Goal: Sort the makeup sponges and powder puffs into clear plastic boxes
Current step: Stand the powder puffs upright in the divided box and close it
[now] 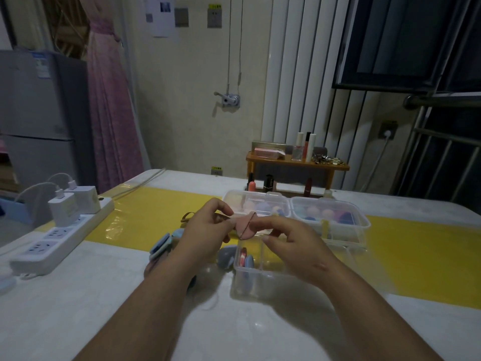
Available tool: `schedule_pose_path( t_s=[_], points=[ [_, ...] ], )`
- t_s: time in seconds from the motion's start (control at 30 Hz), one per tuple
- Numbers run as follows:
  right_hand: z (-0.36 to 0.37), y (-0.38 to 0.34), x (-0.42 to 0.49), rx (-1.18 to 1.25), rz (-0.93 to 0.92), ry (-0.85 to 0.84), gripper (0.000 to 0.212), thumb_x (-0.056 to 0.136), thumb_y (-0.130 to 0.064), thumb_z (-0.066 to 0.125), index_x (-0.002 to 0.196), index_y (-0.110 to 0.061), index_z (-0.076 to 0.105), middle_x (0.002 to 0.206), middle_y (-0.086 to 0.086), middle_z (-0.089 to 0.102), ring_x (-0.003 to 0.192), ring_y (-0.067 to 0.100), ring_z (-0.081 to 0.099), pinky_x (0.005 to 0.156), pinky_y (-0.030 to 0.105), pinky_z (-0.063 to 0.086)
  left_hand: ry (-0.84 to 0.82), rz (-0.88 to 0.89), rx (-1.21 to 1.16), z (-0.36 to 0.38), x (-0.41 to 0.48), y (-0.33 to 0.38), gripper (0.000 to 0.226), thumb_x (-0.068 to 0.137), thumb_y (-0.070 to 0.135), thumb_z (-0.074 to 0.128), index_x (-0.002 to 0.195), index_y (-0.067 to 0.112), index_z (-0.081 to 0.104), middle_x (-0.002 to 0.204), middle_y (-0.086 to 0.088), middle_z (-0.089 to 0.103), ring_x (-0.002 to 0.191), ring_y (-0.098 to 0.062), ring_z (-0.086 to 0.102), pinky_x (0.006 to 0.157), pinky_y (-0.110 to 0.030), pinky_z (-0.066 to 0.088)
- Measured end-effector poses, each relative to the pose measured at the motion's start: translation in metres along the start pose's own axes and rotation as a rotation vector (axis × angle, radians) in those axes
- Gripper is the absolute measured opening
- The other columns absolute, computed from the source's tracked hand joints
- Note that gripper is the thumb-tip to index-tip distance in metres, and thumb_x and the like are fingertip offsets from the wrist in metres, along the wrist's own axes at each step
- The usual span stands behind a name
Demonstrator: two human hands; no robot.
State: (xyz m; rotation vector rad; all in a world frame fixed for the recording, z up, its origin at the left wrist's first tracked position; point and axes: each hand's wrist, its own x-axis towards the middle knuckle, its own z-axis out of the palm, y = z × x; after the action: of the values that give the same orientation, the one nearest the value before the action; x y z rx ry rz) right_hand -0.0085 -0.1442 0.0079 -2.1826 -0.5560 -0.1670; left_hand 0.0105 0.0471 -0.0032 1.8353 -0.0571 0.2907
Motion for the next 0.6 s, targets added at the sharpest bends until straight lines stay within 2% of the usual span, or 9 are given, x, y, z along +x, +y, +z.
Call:
schedule_pose_path(
  t_s=[0.07, 0.2, 0.33, 0.47, 0.6],
  points=[
    [-0.0001, 0.0021, 0.0013, 0.019, 0.003, 0.058, 0.027, 0.098, -0.021, 0.055, 0.108, -0.041, 0.071, 0.106, -0.027, 0.064, 0.092, -0.001, 0.057, 0.079, 0.022, 0.051, -0.011, -0.002, 0.017, -0.0017, 0.0001, 0.0009, 0.012, 0.088, 0.002, 0.065, 0.087, 0.013, 0.059, 0.075, -0.003, 0.062, 0.061, -0.017, 0.053, 0.047, -0.018, 0.039],
    [-0.0007, 0.0027, 0.0022, 0.051, -0.011, 0.137, 0.014, 0.095, -0.021, 0.061, 0.096, -0.031, 0.071, 0.087, -0.019, 0.068, 0.083, 0.004, 0.058, 0.068, 0.02, 0.05, -0.114, -0.04, 0.088, -0.0036, -0.0013, 0.0022, 0.018, 0.084, -0.003, 0.068, 0.076, 0.013, 0.069, 0.069, 0.004, 0.065, 0.061, -0.007, 0.054, 0.055, -0.017, 0.041],
    [-0.0004, -0.0009, -0.0004, 0.049, -0.016, 0.07, 0.011, 0.096, -0.02, 0.058, 0.092, -0.026, 0.067, 0.081, -0.022, 0.07, 0.079, 0.005, 0.06, 0.063, 0.018, 0.049, -0.166, -0.055, 0.142, -0.0026, -0.003, -0.0002, 0.013, 0.083, 0.003, 0.072, 0.085, 0.016, 0.074, 0.085, -0.001, 0.073, 0.072, -0.007, 0.062, 0.061, -0.019, 0.047],
    [0.0012, -0.0024, -0.0017, 0.043, -0.034, 0.017, 0.011, 0.096, -0.02, 0.059, 0.091, -0.024, 0.067, 0.081, -0.012, 0.072, 0.076, -0.002, 0.063, 0.063, 0.012, 0.045, -0.169, -0.05, 0.158, -0.0032, -0.0037, 0.0011, 0.011, 0.085, 0.005, 0.072, 0.09, 0.015, 0.074, 0.087, 0.0, 0.073, 0.071, -0.005, 0.062, 0.055, -0.013, 0.045],
    [0.0016, -0.0039, -0.0024, -0.019, -0.033, -0.03, 0.013, 0.096, -0.02, 0.059, 0.088, -0.027, 0.067, 0.08, -0.016, 0.068, 0.079, -0.005, 0.061, 0.065, 0.014, 0.045, -0.179, -0.052, 0.157, -0.003, -0.0027, 0.0016, 0.012, 0.085, 0.005, 0.072, 0.088, 0.016, 0.073, 0.088, 0.001, 0.072, 0.073, -0.006, 0.063, 0.058, -0.015, 0.046]
  ],
)
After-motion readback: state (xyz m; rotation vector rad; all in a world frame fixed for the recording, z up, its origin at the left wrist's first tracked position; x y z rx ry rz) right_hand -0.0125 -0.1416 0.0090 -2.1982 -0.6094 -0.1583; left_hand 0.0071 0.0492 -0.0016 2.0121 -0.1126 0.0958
